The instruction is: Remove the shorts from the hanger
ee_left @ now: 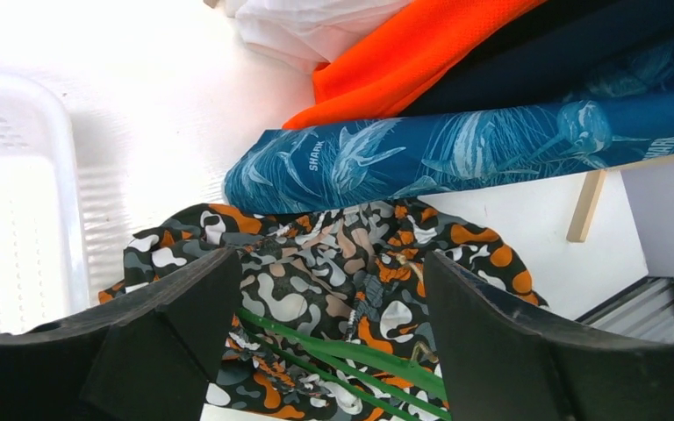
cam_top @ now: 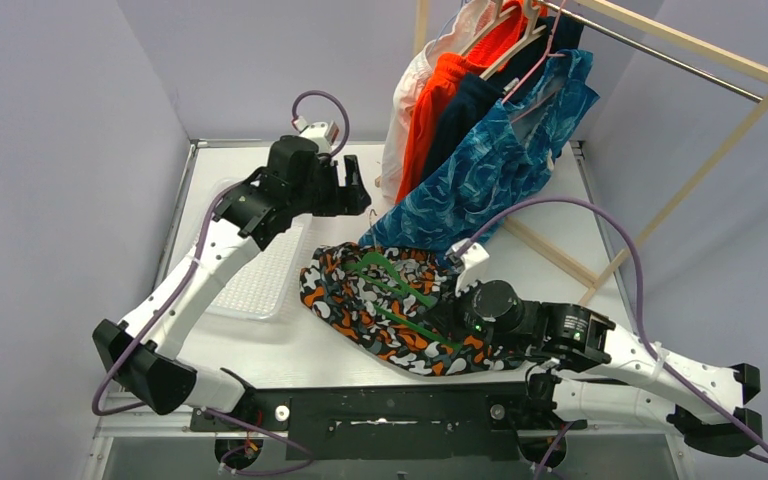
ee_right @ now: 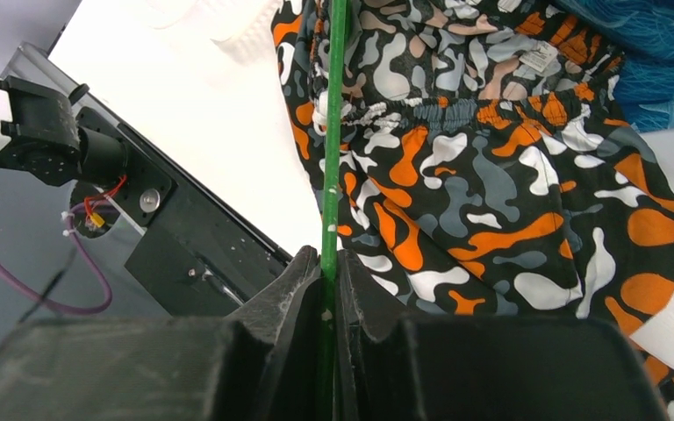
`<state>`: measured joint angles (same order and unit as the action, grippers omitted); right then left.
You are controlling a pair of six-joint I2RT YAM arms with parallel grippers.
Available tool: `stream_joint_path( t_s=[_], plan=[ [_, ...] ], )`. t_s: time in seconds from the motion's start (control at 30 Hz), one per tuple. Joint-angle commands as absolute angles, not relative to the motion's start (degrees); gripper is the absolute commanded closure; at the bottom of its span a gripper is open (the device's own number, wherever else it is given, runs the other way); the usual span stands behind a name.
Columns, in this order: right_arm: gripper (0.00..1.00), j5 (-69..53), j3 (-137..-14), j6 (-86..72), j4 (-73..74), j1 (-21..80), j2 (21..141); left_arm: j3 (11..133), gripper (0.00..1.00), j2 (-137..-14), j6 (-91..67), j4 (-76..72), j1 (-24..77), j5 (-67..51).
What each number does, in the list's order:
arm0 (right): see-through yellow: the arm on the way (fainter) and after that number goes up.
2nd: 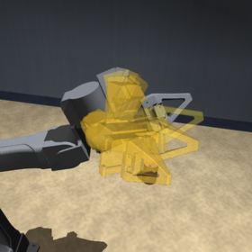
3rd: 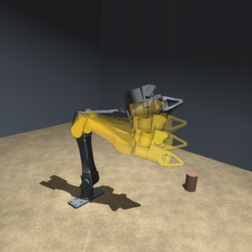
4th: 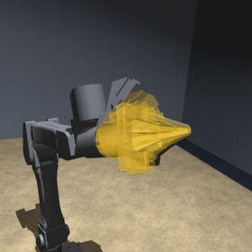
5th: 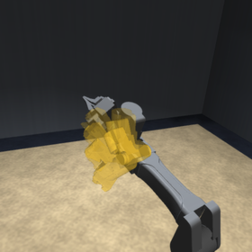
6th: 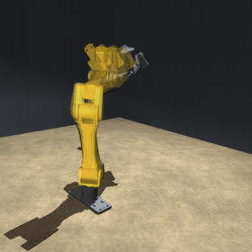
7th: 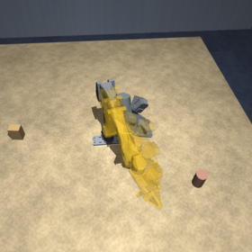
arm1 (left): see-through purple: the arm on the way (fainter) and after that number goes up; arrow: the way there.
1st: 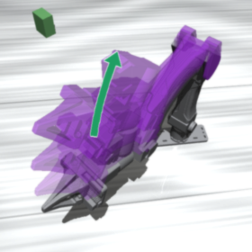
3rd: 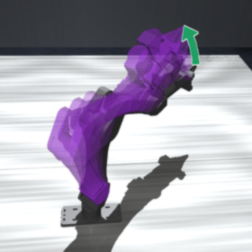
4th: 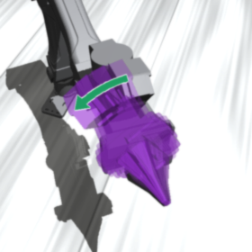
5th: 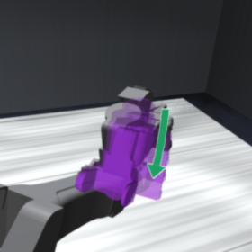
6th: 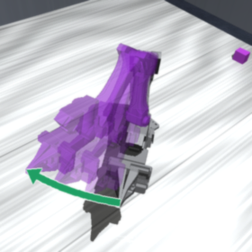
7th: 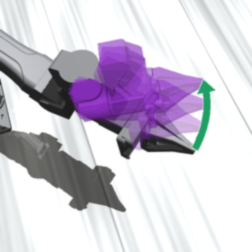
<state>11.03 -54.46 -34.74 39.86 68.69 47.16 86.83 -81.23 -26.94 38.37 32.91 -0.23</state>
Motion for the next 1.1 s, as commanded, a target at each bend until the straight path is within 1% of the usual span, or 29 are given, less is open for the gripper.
stream_joint_path(
  t_s=[0.0, 0.1, 0.2, 0.33, 0.5, 0.7, 0.97, 1.07],
  plan=[
    [1.00, 13.40, -55.52, -34.77, 40.31, 68.98, 42.98, 85.67, 0.21, -74.85, -28.56, 34.21, 32.74, 3.77],
    [1.00, 14.41, -56.24, -35.10, 42.81, 68.99, 38.91, 80.26, 0.13, -70.03, -30.29, 31.42, 32.28, 7.93],
    [1.00, 15.22, -56.79, -35.45, 44.77, 68.99, 34.71, 74.89, 0.11, -67.18, -31.15, 28.68, 31.79, 6.96],
    [1.00, 15.81, -58.44, -36.08, 48.40, 68.99, 31.13, 72.18, 0.11, -67.59, -31.82, 31.06, 31.62, 6.88],
    [1.00, 15.47, -60.76, -37.67, 53.34, 68.99, 28.04, 67.76, 0.11, -64.81, -32.85, 28.27, 31.51, 6.17],
    [1.00, 15.53, -65.23, -45.97, 64.75, 68.95, 25.33, 66.46, 0.11, -64.63, -32.52, 27.60, 31.04, 3.92],
    [1.00, 24.77, -74.35, -56.98, 81.84, 67.12, 28.12, 65.60, 0.11, -66.12, -33.13, 26.28, 30.88, 0.22],
    [1.00, 25.33, -76.72, -56.31, 82.08, 65.86, 28.46, 65.73, 0.11, -66.32, -32.98, 26.56, 30.85, 0.06]
  ],
)
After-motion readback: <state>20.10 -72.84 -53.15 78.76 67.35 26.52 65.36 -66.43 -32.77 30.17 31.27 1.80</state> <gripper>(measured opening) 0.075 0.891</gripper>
